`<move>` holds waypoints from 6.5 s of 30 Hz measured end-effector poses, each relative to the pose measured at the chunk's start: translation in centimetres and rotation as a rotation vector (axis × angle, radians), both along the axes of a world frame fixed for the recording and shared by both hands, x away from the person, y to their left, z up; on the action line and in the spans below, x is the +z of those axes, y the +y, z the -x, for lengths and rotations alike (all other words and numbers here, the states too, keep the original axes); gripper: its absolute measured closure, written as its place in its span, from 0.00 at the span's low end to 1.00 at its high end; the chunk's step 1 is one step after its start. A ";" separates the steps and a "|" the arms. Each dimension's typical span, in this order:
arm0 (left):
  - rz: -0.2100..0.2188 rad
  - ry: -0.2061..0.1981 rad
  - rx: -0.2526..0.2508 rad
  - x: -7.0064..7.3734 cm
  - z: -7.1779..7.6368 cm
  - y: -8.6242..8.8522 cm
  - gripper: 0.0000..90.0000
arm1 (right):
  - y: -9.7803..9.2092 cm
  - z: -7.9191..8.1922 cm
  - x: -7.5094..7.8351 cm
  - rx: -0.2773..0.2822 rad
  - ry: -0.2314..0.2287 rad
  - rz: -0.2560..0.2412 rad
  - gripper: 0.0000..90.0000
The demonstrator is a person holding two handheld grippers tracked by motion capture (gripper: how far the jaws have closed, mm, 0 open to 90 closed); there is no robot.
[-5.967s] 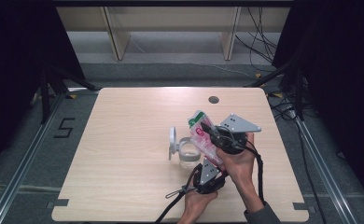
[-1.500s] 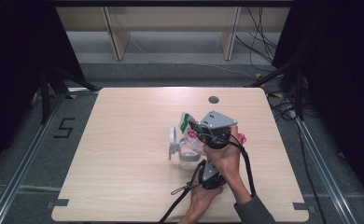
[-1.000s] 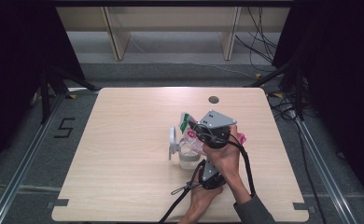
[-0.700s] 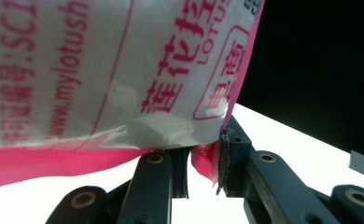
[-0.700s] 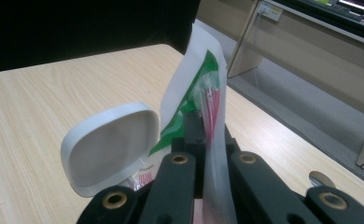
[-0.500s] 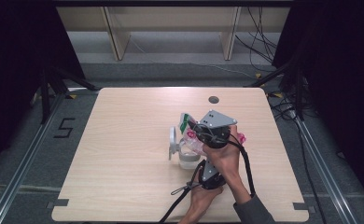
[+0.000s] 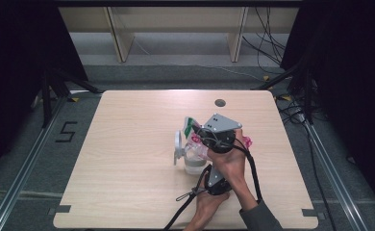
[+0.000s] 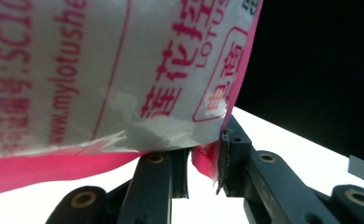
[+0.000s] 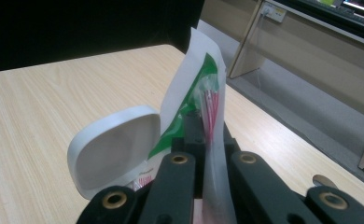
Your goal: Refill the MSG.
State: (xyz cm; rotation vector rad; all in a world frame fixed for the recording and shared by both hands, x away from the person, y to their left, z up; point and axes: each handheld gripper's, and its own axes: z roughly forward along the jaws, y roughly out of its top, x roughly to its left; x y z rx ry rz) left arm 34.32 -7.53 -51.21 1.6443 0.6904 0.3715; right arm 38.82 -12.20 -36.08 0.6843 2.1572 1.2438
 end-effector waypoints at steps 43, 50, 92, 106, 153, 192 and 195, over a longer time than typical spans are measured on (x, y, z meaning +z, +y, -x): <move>0.017 0.001 0.004 0.1 -0.2 0.0 0.85 | 0.3 -0.2 0.2 0.008 -0.027 0.009 1.00; 0.013 -0.010 0.008 0.4 -0.4 -0.1 0.85 | 0.1 -0.2 0.5 0.013 -0.022 -0.005 1.00; 0.073 0.029 -0.030 0.1 0.0 -0.6 0.85 | 0.3 -0.5 0.3 0.024 -0.004 0.001 1.00; 0.076 0.027 -0.033 0.1 0.0 -0.6 0.85 | 0.6 -0.5 0.2 0.033 -0.011 0.010 1.00; 0.112 0.042 -0.024 0.1 0.0 -0.6 0.85 | 0.7 -0.4 0.2 0.024 -0.026 0.005 1.00; 0.105 0.042 -0.025 0.0 0.0 -0.7 0.85 | 0.8 -0.5 0.3 0.018 -0.024 0.008 1.00; 0.084 0.033 -0.036 0.1 -0.1 -0.6 0.85 | 0.7 -0.5 0.2 0.026 0.012 -0.004 1.00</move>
